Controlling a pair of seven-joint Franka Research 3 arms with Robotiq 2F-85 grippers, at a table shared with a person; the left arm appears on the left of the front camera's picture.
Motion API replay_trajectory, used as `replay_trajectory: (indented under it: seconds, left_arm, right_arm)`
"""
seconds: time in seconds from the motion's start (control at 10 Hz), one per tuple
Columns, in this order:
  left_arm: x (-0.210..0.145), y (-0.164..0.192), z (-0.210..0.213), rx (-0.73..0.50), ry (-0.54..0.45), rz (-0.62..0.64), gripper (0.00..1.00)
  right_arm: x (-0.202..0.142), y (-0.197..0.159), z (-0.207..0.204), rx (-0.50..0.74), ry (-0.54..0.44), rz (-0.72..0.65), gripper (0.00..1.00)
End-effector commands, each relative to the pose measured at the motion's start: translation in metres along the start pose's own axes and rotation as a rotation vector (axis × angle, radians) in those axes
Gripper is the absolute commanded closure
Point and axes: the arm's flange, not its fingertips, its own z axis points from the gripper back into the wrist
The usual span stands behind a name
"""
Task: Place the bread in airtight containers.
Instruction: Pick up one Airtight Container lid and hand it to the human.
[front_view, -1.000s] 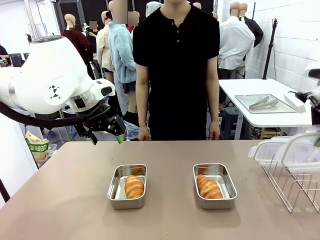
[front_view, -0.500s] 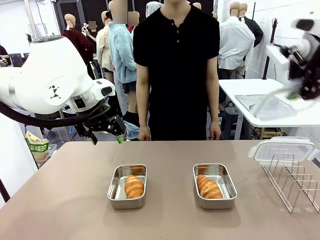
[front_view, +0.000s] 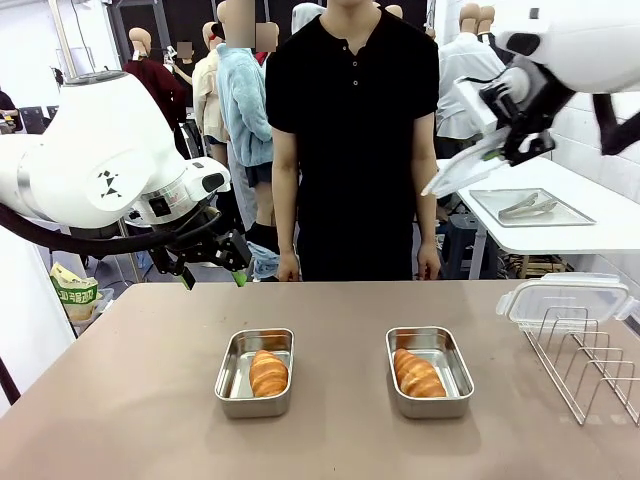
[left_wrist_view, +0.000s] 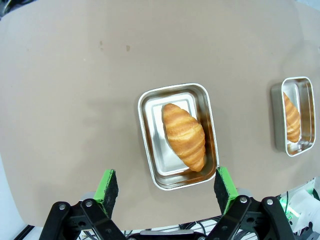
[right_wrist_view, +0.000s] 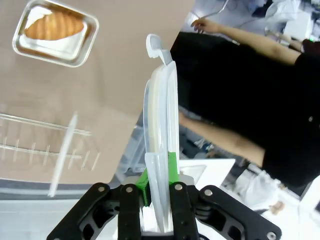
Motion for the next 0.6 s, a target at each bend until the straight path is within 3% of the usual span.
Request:
replay_trajectory:
  seconds: [0.0,0.5]
  left_arm:
    - [0.001,0.001,0.001,0.007,-0.004,0.0,0.0]
    - [0.001,0.001,0.001,0.007,-0.004,0.0,0.0]
  right_arm:
    - [-0.015,-0.028,-0.017,-0.018,-0.097,0.044,1.0]
    - [-0.036,-0.058,-0.042,-0.056,-0.203,0.043,1.0]
